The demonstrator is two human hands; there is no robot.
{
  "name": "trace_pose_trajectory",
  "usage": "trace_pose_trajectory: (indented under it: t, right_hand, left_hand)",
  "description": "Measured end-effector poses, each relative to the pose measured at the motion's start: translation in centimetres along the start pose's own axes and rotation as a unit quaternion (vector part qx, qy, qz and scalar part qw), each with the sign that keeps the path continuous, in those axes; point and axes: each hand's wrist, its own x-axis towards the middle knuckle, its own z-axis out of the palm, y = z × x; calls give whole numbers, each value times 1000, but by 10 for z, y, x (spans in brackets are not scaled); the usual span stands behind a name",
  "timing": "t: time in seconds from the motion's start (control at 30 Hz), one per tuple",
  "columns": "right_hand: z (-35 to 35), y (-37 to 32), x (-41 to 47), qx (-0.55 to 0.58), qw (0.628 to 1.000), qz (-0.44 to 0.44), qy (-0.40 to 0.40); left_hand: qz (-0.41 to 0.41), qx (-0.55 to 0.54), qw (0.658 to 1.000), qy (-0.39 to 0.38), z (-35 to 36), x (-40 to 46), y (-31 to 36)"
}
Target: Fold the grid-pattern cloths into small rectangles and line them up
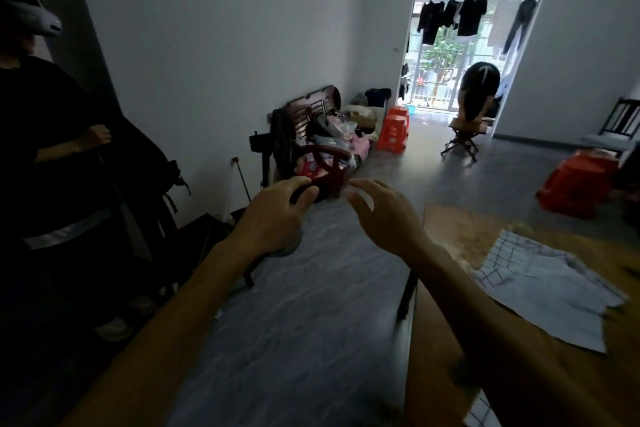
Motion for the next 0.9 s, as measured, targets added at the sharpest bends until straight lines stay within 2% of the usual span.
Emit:
trace_pose_trajectory:
  t: [0.33,0.5,0.7,0.9]
  right_hand:
    - [47,82,94,-24,998,47,41]
    - [69,128,166,-20,996,73,47]
    - [101,155,248,-15,995,85,51]
    - [137,199,317,-36,990,122,58]
  left_hand:
    - [50,-13,998,-33,65,134,-53]
    - [53,19,995,-83,86,220,-79]
    - [73,12,995,-65,96,315,-109]
    - [89,-21,993,-80,130,402,-153]
